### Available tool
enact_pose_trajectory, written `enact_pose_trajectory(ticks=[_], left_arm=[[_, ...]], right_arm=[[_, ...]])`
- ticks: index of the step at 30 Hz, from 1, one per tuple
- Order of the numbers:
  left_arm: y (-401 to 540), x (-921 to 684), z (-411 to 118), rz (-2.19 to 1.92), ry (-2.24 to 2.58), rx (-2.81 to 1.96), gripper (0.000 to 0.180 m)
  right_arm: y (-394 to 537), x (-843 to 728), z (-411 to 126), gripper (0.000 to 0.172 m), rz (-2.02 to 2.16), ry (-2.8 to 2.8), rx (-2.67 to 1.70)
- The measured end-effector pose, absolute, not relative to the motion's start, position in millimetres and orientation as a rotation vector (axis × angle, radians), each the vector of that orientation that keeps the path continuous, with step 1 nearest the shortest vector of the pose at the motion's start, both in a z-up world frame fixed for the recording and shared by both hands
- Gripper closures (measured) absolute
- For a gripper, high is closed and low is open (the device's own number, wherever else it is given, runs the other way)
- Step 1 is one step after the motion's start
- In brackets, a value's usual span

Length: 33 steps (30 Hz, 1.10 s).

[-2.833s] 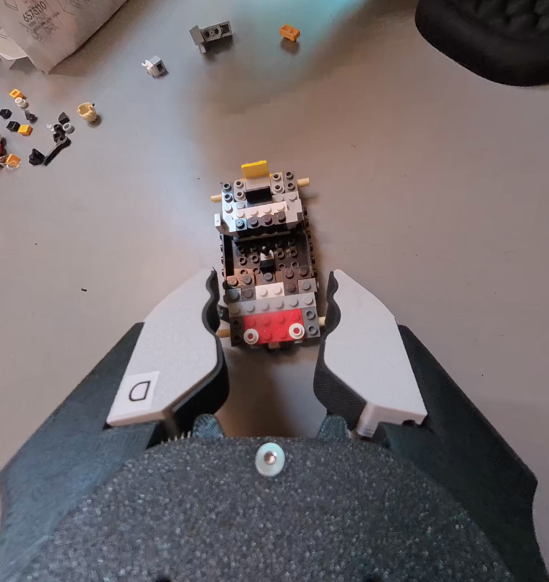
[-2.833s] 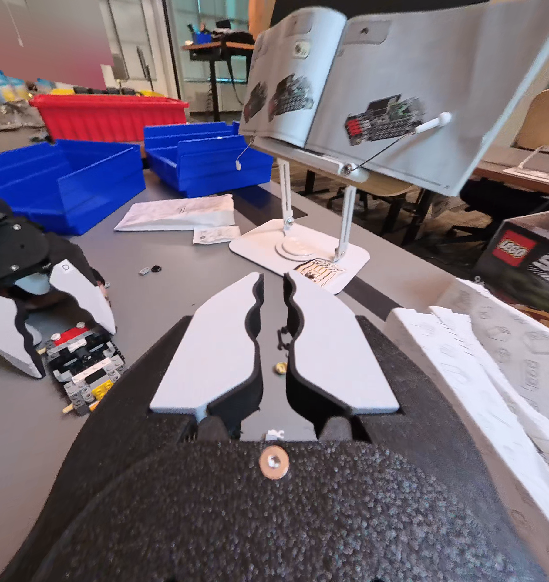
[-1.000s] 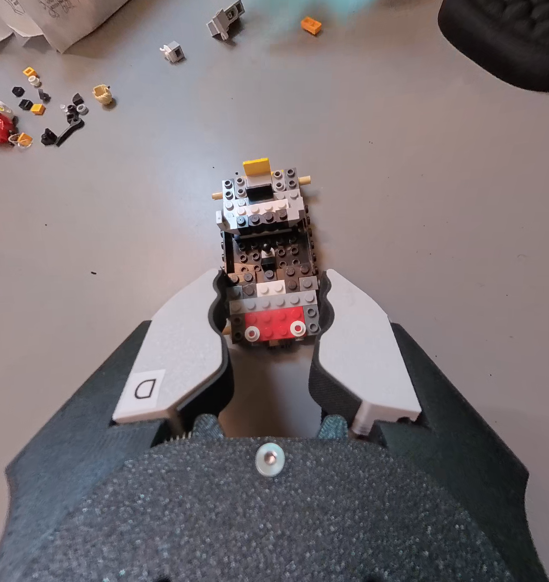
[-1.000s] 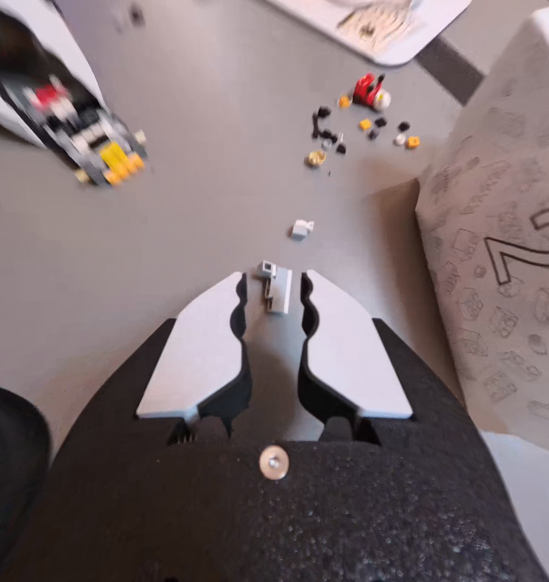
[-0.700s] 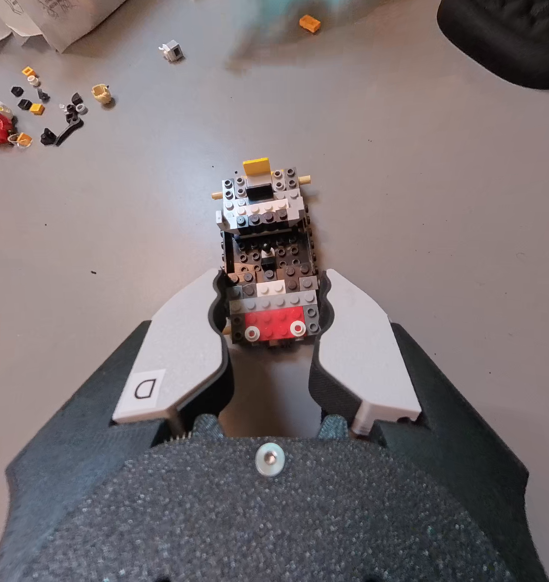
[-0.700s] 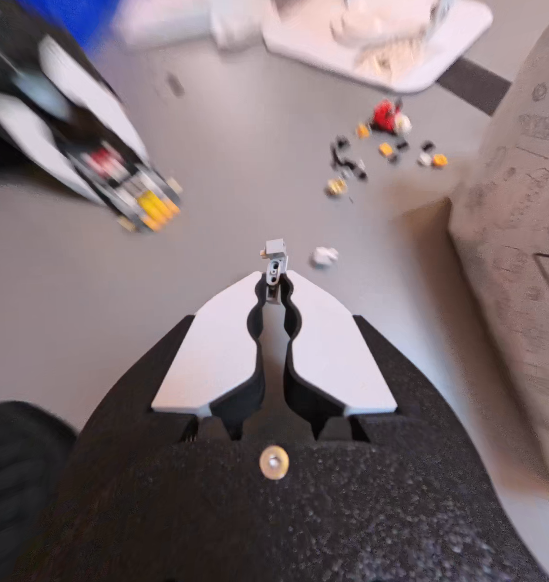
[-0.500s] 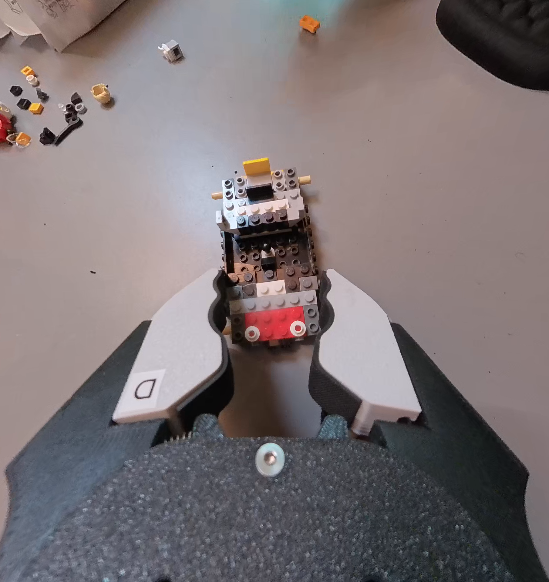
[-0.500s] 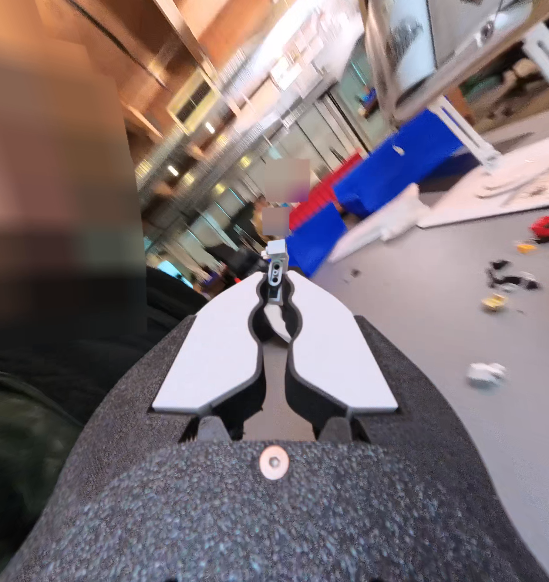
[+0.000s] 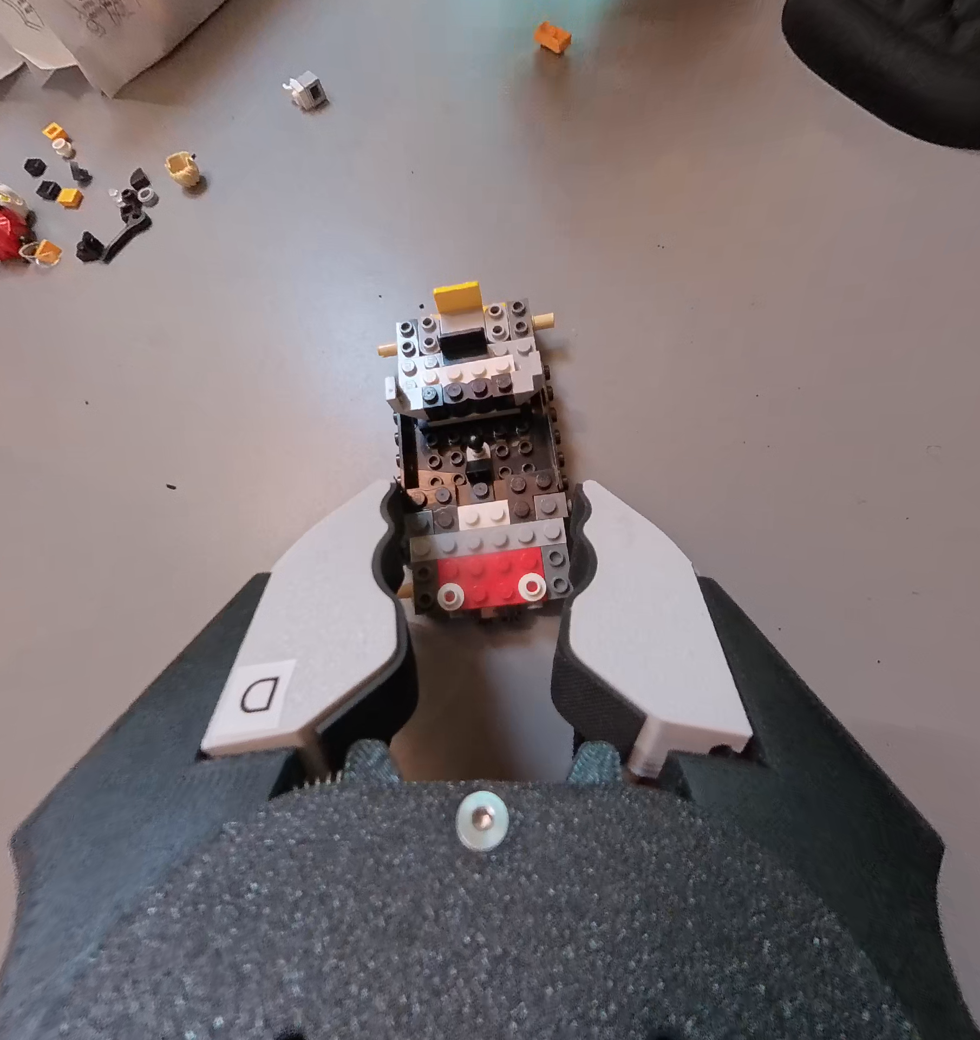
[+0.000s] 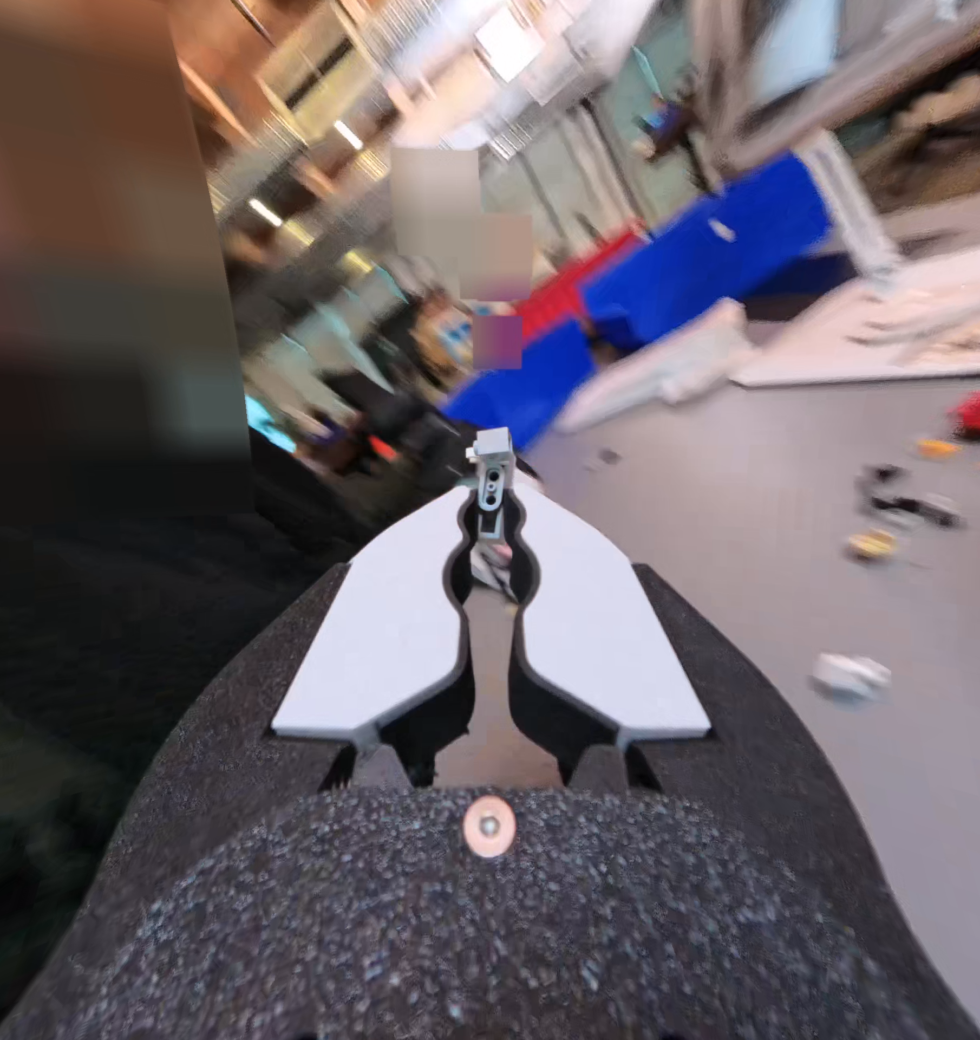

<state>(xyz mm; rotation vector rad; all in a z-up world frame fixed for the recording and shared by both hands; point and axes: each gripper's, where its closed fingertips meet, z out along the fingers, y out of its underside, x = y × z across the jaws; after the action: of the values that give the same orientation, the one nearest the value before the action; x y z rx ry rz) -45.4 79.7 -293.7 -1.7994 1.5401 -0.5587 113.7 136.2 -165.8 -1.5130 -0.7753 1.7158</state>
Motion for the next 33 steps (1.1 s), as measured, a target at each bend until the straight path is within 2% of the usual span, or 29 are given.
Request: enact_pose_trajectory(ticks=[5,9,22,33], left_arm=[[81,-46,-294,-0.55,1.537,-1.799,0.126],[81,-46,-293,-0.545,1.539,-1.793,0.126],[82,-46,-294,-0.566,1.531,-1.794,0.126],[86,-48,-294,-0.561,1.515,-1.794,0.125]], right_arm=[[154,110,-225,0.164,1.018,-1.056,-1.729],[154,108,-250,0.163,0.699,-1.261,-1.719],[140,107,-278,0.161,0.538,-1.488,-1.722],[145,105,-263,0.15,0.571,-1.403,-1.691]])
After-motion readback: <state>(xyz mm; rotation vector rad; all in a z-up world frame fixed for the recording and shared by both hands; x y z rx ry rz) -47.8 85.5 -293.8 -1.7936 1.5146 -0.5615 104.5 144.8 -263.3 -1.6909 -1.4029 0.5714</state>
